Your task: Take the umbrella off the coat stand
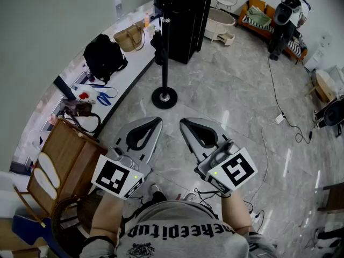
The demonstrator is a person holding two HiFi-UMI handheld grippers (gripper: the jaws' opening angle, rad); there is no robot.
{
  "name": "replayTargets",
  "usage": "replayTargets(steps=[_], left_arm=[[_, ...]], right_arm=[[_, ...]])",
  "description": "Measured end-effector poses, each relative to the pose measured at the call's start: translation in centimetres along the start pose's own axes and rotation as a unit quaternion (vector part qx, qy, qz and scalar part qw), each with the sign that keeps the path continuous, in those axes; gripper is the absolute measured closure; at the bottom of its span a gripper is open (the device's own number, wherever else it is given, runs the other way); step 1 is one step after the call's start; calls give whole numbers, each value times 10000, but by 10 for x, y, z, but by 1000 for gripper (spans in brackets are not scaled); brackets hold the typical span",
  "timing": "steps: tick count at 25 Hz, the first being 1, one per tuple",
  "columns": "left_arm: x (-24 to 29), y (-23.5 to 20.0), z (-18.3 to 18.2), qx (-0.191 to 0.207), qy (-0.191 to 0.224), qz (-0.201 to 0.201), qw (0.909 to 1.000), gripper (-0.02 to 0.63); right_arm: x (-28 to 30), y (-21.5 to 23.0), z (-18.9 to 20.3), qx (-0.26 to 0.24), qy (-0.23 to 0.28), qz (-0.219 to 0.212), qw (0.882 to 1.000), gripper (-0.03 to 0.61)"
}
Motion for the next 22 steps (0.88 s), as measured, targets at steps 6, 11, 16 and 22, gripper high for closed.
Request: replayTargets(steps=[6,11,16,22], left_arm=[[2,-8,1,60,-4,109,9999,598],[2,-18,3,38,11,210,9998,598],[0,-30,6,-19,15,303,9995,598],[-2,-41,16,-81,-120,550,9984,598]], right_arm=[[11,-1,0,-32,4,36,10000,569],[20,-3,1,-55,-12,143,9999,569],[29,-7,4,-52,-68,279,9996,569],[40,-12,12,205,-89,333,9992,568]])
Point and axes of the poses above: the fingertips, and each gripper's own axes: x forward along the fingers, y to its right, z out of its underside, the point moved 7 cm from there along -x, backward along the fingers, and after that the axes turned 12 degrees about -z, right-handed, at the moved point
